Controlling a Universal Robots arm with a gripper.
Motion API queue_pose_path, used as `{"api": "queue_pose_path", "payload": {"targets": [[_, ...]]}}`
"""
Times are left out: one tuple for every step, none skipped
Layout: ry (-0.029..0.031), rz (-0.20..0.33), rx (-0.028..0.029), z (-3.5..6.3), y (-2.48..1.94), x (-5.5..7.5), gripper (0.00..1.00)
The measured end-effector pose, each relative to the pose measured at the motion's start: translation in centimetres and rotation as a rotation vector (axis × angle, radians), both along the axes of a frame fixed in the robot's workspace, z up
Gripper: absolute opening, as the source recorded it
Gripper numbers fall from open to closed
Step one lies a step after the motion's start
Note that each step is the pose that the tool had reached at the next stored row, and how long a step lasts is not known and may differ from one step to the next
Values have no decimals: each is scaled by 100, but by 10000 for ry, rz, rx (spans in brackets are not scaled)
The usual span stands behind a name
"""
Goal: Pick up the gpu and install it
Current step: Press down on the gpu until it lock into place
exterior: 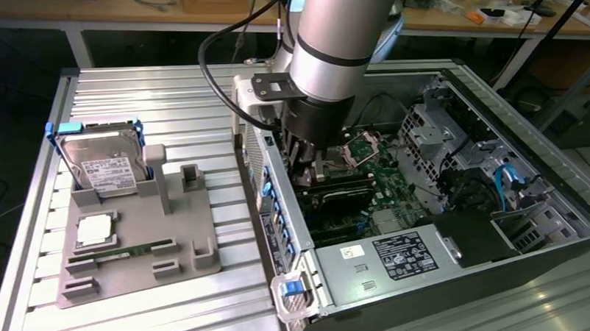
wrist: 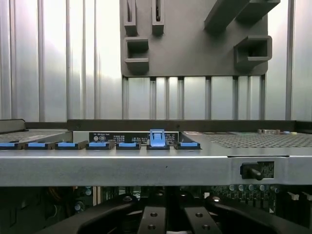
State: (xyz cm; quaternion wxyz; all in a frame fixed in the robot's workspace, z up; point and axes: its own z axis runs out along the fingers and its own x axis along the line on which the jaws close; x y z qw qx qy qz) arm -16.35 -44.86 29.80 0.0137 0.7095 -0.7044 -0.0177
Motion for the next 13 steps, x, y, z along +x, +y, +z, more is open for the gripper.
{"api": "queue_pose_path", "payload": {"targets": [[-2,0,0,0,2,-6,11],[-3,0,0,0,5,-14,11],[-4,0,0,0,7,-19,11],[-5,0,0,0,9,-24,11],[-6,0,0,0,10,-28,11],[-7,0,0,-1,11,-32,11],[-9,0,1,-1,12,-36,11],[-10,0,1,-1,12,-41,11],[-9,1,1,-1,12,-41,11],[-8,1,0,-1,12,-42,11],[-9,0,0,-1,12,-44,11],[-9,1,0,-1,12,-45,11],[-8,1,1,-1,12,-45,11]]}}
